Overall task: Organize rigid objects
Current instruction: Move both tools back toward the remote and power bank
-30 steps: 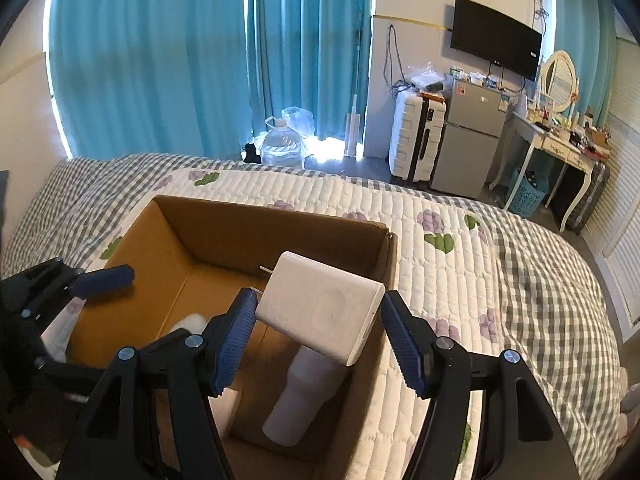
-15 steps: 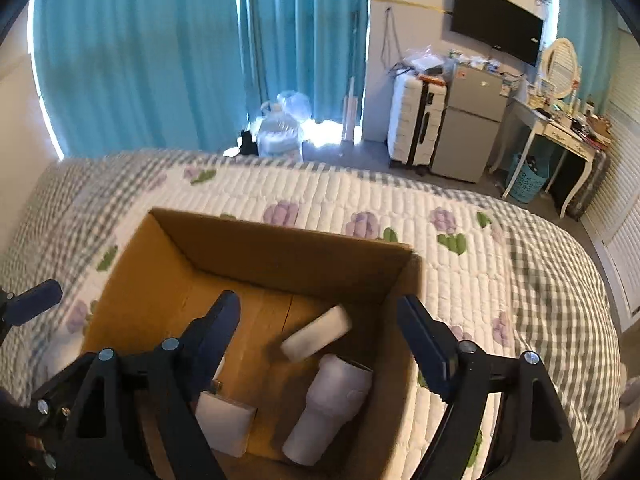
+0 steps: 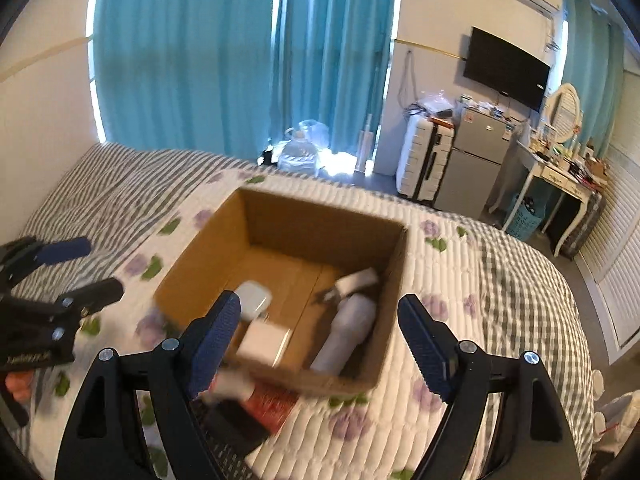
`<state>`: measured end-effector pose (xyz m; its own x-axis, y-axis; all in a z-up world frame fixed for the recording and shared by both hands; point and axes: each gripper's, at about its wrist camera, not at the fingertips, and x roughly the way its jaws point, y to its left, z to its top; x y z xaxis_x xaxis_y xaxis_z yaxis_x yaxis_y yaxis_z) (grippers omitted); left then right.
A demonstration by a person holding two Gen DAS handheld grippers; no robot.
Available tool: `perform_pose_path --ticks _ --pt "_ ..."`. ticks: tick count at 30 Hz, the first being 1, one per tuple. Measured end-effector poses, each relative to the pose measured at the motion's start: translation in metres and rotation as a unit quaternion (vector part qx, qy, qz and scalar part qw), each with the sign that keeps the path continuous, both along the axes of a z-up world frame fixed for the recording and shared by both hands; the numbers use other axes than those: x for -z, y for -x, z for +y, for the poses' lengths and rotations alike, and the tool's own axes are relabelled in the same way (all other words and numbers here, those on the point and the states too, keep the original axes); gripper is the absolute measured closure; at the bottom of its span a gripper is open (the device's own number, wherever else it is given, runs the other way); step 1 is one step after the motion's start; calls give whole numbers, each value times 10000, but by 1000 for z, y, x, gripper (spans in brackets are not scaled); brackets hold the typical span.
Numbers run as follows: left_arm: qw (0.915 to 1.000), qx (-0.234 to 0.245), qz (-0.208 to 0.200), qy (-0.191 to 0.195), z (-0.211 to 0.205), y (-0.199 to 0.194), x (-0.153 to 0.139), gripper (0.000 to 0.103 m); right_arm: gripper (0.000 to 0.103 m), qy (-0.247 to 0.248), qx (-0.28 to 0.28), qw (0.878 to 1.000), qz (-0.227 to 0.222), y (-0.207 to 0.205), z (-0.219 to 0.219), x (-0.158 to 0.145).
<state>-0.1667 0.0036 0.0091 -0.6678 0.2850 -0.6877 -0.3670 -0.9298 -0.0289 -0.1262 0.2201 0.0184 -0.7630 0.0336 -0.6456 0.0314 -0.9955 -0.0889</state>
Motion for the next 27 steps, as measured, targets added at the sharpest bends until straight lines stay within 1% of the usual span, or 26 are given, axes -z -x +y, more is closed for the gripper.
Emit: perform_pose_path --ticks 3,6,13,16,22,24,27 --pt "9999 -35 -99 44 -8 -14 12 28 22 -83 -99 9998 -140 -18 -16 18" --pt "9996 -78 -262 91 -11 -24 32 28 22 45 -102 9990 -430 -31 -26 46" --pt "9975 -73 -589 391 -10 -36 87 28 22 95 92 9966 -814 -48 -38 104" --pt "9962 -78 -667 552 -10 -35 104 28 22 142 161 9937 -1096 -46 -41 127" --pt "9955 -135 -734 590 -13 -30 119 28 22 725 620 9834 -1546 -35 -37 162" --pt "9953 -155 -747 593 -14 -29 122 28 22 910 684 9797 -1648 -30 -38 169" --pt "9949 -189 -796 584 -16 -27 125 28 22 1054 700 9774 -1691 -26 -41 173"
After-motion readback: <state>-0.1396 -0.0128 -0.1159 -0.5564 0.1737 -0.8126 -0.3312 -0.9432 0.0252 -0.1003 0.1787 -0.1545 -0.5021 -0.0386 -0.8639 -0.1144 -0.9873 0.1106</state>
